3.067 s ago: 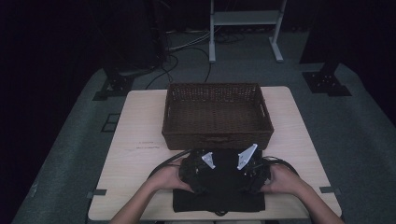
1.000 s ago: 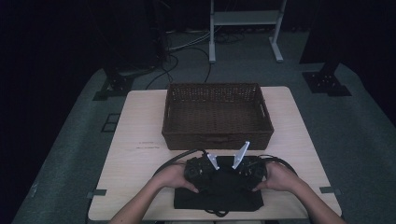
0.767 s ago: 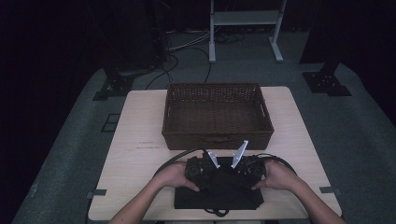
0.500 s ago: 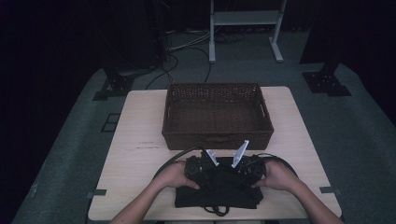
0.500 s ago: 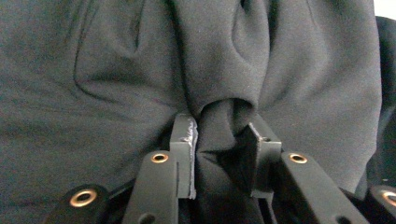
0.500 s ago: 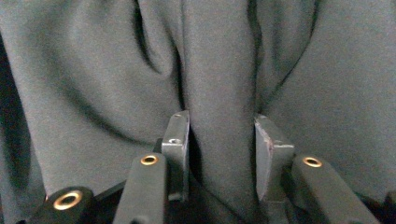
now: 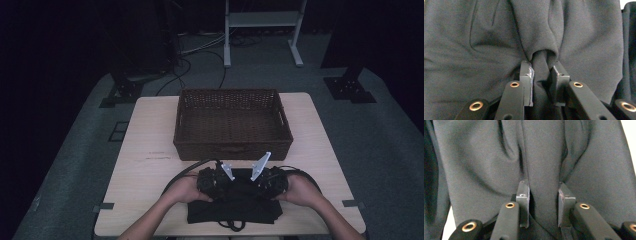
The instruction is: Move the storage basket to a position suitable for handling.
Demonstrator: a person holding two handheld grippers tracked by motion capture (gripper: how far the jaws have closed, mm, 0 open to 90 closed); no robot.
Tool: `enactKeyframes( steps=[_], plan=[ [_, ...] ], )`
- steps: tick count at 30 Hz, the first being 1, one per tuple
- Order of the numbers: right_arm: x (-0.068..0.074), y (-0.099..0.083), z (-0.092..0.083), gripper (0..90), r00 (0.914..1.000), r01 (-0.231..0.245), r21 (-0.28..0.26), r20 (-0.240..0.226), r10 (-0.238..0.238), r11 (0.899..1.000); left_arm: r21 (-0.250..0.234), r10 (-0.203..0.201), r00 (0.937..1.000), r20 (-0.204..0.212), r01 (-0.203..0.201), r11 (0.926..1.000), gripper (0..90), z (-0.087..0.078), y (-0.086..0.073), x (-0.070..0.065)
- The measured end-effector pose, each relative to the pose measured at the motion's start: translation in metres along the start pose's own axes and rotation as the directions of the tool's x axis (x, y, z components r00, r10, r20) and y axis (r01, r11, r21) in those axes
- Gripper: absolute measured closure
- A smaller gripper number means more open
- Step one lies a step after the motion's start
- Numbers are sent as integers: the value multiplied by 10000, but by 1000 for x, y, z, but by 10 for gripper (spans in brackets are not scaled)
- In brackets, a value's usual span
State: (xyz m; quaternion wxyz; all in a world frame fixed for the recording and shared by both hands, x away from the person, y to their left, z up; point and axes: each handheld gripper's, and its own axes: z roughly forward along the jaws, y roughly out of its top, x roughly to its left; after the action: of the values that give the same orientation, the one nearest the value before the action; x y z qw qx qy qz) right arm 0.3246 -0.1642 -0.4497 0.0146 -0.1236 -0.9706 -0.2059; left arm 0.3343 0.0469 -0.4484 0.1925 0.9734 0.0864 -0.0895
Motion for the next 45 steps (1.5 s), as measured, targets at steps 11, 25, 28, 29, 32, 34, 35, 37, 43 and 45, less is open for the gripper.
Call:
enactKeyframes(
  steps=[11,25,28,29,32,34,35,37,43,45],
  plan=[
    [4,-1,-18,691,9989,158,-303,451,-144,9994,-163,315,9983,-485,-324,9993,756,-12,6,-6],
    [12,3,-44,694,9944,471,-647,979,-406,9968,-398,665,9945,-804,-699,9968,761,-34,11,-14],
    [13,6,-51,694,9930,538,-666,1088,-464,9963,-486,753,9927,-940,-801,9956,760,-43,14,-16],
    [14,7,-54,694,9920,586,-669,1154,-506,9960,-514,780,9919,-1003,-835,9952,760,-45,15,-17],
    [16,9,-62,694,9902,654,-729,1282,-557,9952,-600,828,9906,-1088,-897,9942,761,-52,16,-20],
    [17,11,-67,694,9885,763,-754,1366,-655,9942,-602,851,9902,-1110,-921,9939,761,-55,17,-21],
    [17,11,-67,694,9885,763,-754,1366,-655,9942,-596,883,9895,-1144,-955,9936,761,-57,18,-22],
    [19,15,-73,694,9863,804,-690,1499,-693,9944,-578,927,9882,-1223,-1004,9933,761,-61,19,-23],
    [20,19,-82,694,9853,862,-743,1539,-740,9935,-572,1005,9859,-1336,-1089,9924,761,-72,22,-26],
    [20,21,-86,694,9852,843,-785,1556,-713,9933,-600,1001,9857,-1355,-1090,9922,761,-76,24,-26]
  ],
)
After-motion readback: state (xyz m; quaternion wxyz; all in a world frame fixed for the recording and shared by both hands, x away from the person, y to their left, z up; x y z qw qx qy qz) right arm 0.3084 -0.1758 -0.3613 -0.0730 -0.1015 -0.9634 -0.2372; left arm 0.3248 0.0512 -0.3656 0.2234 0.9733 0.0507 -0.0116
